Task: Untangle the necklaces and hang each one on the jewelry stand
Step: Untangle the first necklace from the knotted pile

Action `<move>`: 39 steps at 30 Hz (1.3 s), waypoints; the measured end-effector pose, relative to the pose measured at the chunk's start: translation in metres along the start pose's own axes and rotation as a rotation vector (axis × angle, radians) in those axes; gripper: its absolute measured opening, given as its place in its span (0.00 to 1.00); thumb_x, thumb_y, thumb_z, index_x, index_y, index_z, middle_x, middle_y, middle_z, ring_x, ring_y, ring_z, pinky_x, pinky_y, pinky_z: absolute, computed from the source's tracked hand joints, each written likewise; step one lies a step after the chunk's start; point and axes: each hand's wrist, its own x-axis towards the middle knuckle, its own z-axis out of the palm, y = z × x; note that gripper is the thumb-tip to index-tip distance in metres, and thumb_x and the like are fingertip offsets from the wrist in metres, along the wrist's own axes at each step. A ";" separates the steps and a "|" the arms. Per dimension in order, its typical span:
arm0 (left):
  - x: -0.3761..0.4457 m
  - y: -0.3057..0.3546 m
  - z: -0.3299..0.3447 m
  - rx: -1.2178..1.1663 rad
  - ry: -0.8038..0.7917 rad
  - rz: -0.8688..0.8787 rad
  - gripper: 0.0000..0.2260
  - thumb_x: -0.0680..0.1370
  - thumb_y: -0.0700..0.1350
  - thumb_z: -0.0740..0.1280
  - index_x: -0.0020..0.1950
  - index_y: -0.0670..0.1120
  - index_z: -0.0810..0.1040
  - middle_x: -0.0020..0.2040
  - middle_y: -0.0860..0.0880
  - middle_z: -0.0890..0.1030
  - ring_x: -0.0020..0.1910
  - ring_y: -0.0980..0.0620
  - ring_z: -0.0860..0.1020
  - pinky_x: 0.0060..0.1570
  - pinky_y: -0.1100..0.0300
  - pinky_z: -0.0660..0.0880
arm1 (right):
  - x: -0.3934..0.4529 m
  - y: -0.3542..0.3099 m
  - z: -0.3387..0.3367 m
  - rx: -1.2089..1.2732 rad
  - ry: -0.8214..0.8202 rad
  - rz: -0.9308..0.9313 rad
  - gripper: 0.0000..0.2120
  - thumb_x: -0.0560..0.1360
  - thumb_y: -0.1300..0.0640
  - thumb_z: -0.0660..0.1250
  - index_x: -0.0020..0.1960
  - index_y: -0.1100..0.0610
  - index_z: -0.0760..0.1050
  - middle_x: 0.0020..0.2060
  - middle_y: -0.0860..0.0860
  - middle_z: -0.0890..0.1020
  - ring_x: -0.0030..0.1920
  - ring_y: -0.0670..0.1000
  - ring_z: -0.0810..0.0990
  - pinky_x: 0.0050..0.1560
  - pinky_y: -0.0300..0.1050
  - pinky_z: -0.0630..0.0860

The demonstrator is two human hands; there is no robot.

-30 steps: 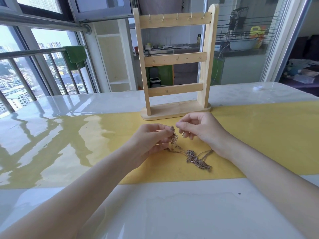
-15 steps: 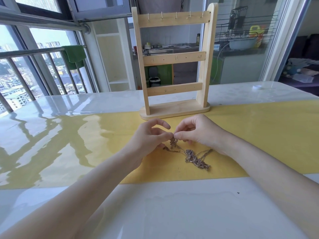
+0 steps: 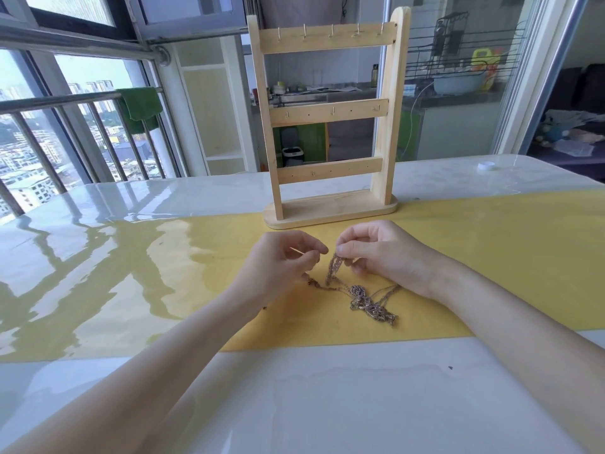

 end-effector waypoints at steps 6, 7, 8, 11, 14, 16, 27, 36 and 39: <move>-0.003 0.001 0.009 -0.001 -0.028 0.084 0.04 0.74 0.41 0.71 0.41 0.49 0.80 0.37 0.57 0.80 0.35 0.62 0.77 0.35 0.70 0.72 | 0.001 0.004 -0.001 0.095 0.022 -0.018 0.03 0.73 0.67 0.68 0.41 0.61 0.77 0.32 0.53 0.77 0.32 0.47 0.73 0.34 0.37 0.71; -0.003 0.001 0.009 -0.016 -0.024 0.082 0.04 0.74 0.41 0.71 0.40 0.48 0.80 0.36 0.58 0.80 0.34 0.62 0.77 0.35 0.69 0.72 | 0.001 0.004 -0.001 0.113 0.023 -0.022 0.04 0.73 0.67 0.68 0.42 0.61 0.76 0.31 0.53 0.77 0.31 0.47 0.73 0.33 0.37 0.71; -0.003 0.001 0.009 -0.025 -0.019 0.080 0.05 0.74 0.40 0.71 0.39 0.48 0.80 0.34 0.58 0.80 0.34 0.61 0.77 0.35 0.69 0.73 | 0.000 0.004 0.000 0.127 0.022 -0.028 0.04 0.73 0.67 0.69 0.42 0.61 0.75 0.30 0.52 0.77 0.30 0.47 0.73 0.33 0.37 0.71; -0.003 0.002 0.008 -0.022 0.016 0.082 0.06 0.74 0.40 0.71 0.38 0.46 0.79 0.30 0.59 0.79 0.30 0.62 0.75 0.34 0.68 0.72 | 0.001 0.002 0.002 0.141 0.023 -0.039 0.06 0.72 0.67 0.69 0.43 0.60 0.73 0.29 0.51 0.77 0.30 0.47 0.73 0.33 0.37 0.71; -0.002 0.004 0.008 -0.114 0.001 0.038 0.06 0.74 0.40 0.71 0.37 0.45 0.77 0.30 0.58 0.79 0.31 0.61 0.76 0.36 0.66 0.74 | 0.001 0.001 0.003 0.146 0.008 -0.039 0.05 0.73 0.67 0.68 0.45 0.60 0.73 0.30 0.51 0.77 0.31 0.47 0.73 0.34 0.38 0.72; -0.002 0.005 0.007 -0.258 -0.032 -0.038 0.07 0.75 0.38 0.69 0.38 0.44 0.77 0.33 0.54 0.79 0.35 0.59 0.77 0.38 0.66 0.76 | 0.001 -0.001 0.003 0.137 -0.019 -0.032 0.04 0.74 0.68 0.66 0.46 0.61 0.73 0.30 0.50 0.78 0.31 0.48 0.73 0.36 0.39 0.73; -0.001 0.008 0.001 -0.529 -0.147 -0.224 0.07 0.76 0.39 0.67 0.38 0.44 0.77 0.34 0.52 0.78 0.35 0.59 0.77 0.37 0.67 0.75 | 0.000 -0.004 0.000 0.127 -0.040 -0.037 0.06 0.75 0.70 0.63 0.43 0.63 0.77 0.32 0.54 0.76 0.30 0.46 0.73 0.35 0.37 0.72; 0.001 0.008 -0.005 -0.465 -0.139 -0.269 0.07 0.76 0.40 0.68 0.38 0.46 0.79 0.34 0.53 0.78 0.37 0.58 0.76 0.39 0.66 0.76 | 0.000 -0.001 0.000 0.087 0.009 -0.051 0.05 0.74 0.69 0.65 0.43 0.62 0.78 0.33 0.53 0.77 0.32 0.48 0.72 0.36 0.38 0.72; 0.001 0.010 -0.005 -0.515 -0.121 -0.293 0.05 0.75 0.40 0.69 0.39 0.45 0.79 0.35 0.50 0.76 0.34 0.57 0.75 0.40 0.65 0.76 | 0.000 0.002 0.000 0.052 -0.003 -0.060 0.04 0.74 0.63 0.68 0.47 0.61 0.81 0.33 0.51 0.79 0.36 0.49 0.72 0.37 0.38 0.72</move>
